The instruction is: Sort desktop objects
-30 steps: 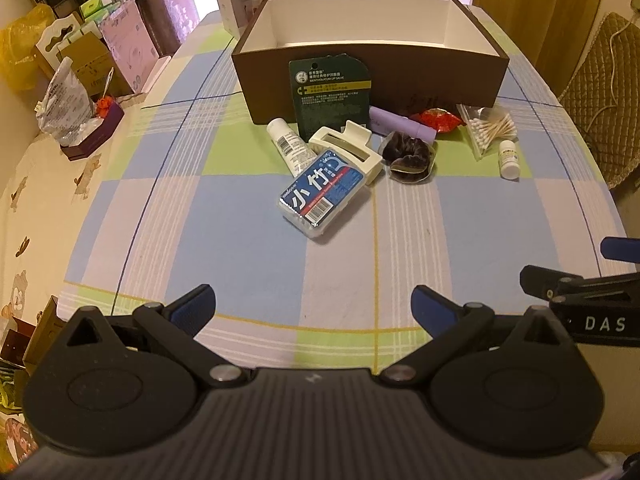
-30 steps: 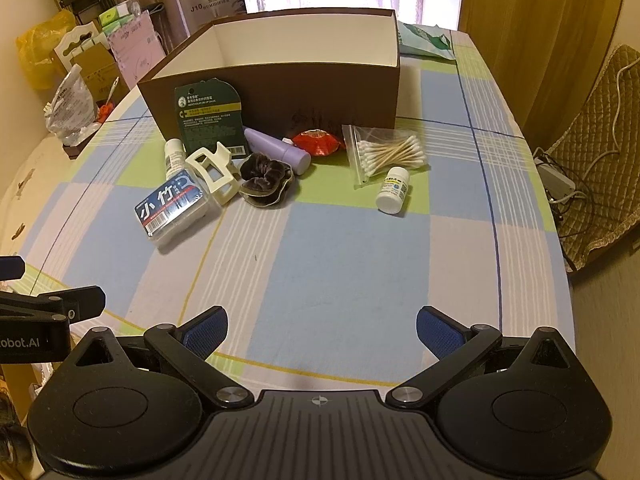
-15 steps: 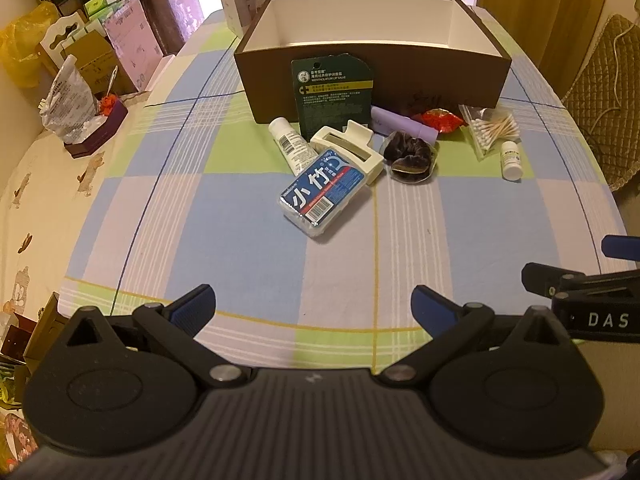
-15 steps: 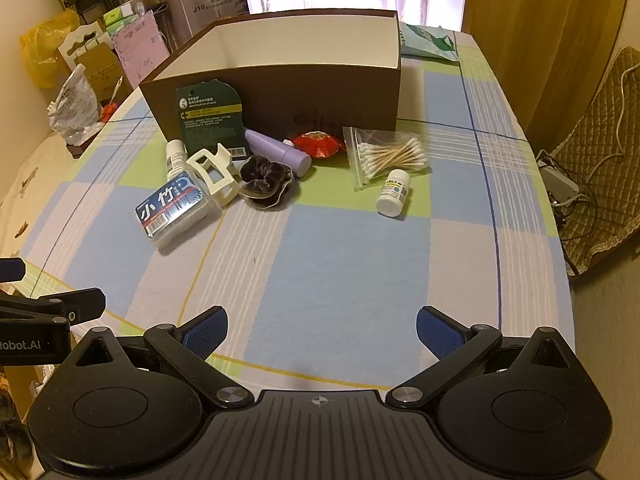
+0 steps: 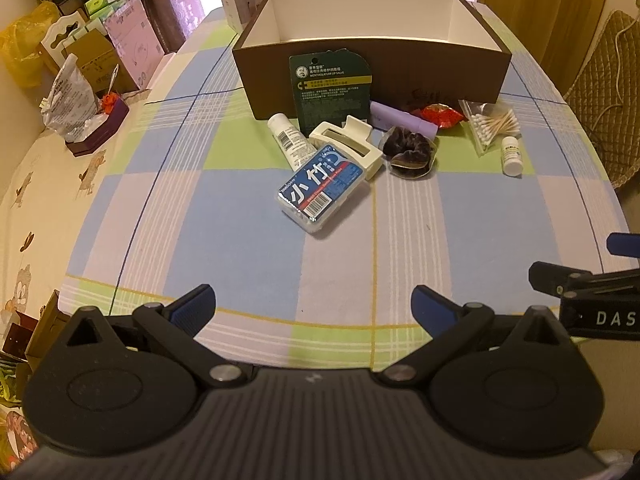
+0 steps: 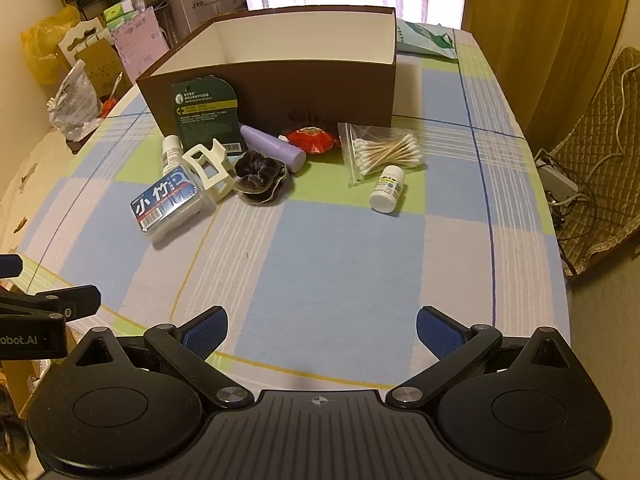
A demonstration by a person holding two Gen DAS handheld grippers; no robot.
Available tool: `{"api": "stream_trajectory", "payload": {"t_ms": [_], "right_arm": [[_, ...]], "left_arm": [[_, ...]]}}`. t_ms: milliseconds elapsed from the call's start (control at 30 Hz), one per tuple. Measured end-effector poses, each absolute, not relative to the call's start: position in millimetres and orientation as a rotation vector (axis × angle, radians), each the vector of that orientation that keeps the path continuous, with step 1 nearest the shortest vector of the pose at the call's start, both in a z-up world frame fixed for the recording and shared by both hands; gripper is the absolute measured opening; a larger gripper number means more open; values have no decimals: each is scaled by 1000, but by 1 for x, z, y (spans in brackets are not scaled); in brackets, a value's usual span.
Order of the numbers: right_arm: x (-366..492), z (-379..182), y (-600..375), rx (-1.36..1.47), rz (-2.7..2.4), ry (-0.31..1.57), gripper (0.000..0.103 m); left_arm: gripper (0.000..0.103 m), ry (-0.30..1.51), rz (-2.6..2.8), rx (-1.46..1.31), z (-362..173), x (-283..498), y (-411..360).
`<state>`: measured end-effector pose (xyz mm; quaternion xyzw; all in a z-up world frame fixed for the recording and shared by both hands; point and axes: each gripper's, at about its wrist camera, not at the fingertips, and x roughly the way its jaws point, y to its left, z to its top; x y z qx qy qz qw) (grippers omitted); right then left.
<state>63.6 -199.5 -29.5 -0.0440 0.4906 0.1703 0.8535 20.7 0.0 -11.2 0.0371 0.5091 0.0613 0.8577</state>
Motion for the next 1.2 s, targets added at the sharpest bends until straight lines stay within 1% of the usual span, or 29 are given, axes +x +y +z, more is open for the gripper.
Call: {"api": "stream_trajectory", "payload": {"t_ms": [367,533,700,900,933,967,1033,1200], "right_arm": [[79,-41,-189,-88,335,1089,103],[89,-43,-189,-32,306,1080,103],[98,-48,-199,107,262,1049,103],[111,-65,-205,176,234,1123,103],[112,-66,-206,178,225,1130,103],[113,-68,-207,179,217,1137,103],[114,-71,-209,181,193,1145,103],[121,-78,-212,204,160,1156,103]], "left_arm": [[103,1044,88,148,-20,44,17],[102,1008,5,211,-28,59,21],[95,963,-115,314,-40,70,19],[85,969,-243,376,-65,91,18],[82,970,-261,383,-69,95,18],[77,971,-275,389,-73,97,18],[70,975,-300,406,-80,106,19],[64,975,-363,422,-91,126,23]]}}
